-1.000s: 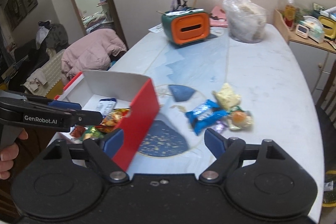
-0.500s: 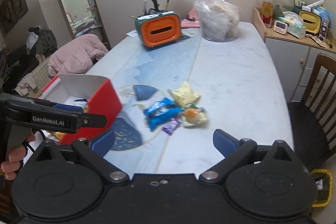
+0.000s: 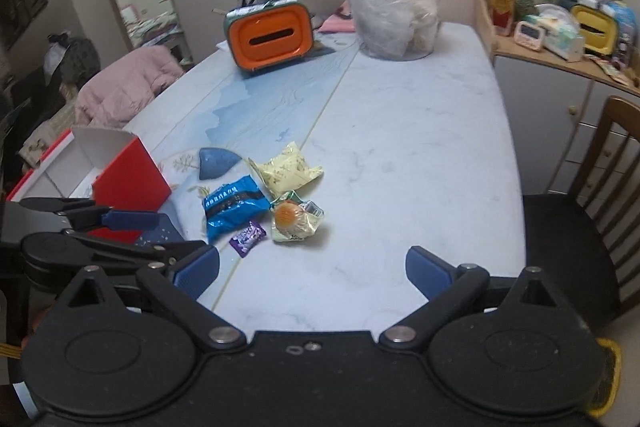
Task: Organize snacks
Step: 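Grasp the purple candy with the left gripper while the right grasps the clear yolk-cake packet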
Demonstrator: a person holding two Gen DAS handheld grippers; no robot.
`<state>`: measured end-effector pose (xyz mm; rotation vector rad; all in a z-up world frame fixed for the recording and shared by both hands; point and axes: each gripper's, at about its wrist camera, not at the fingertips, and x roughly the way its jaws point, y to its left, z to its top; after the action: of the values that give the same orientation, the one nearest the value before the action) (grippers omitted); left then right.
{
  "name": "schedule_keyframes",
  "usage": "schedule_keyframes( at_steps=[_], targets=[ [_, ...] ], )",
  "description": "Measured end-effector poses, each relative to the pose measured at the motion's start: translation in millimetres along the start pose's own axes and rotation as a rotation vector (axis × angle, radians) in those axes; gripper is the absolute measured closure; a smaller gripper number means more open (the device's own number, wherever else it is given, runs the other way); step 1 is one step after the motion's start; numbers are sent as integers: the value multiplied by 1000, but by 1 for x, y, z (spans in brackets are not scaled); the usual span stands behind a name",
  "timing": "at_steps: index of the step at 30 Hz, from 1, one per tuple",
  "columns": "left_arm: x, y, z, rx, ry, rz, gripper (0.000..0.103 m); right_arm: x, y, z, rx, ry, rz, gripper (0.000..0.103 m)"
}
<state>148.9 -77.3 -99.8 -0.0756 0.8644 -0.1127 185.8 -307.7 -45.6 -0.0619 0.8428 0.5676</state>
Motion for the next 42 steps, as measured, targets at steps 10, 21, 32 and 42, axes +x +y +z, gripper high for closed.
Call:
schedule_keyframes(
  at_steps=[10,21,32,42],
  targets=[
    [48,0,6,14,60,-15,31,74,-20,20,-84,113,89,10],
    [75,8,10,17,102,-40,42,130,-27,31,-100,186,184,23],
    [90,13,10,4,109,-33,54,161,-18,34,-118,206,208,40],
    [90,6,11,44,99,23,85,164,-10,33,-136,204,205,60]
  ],
)
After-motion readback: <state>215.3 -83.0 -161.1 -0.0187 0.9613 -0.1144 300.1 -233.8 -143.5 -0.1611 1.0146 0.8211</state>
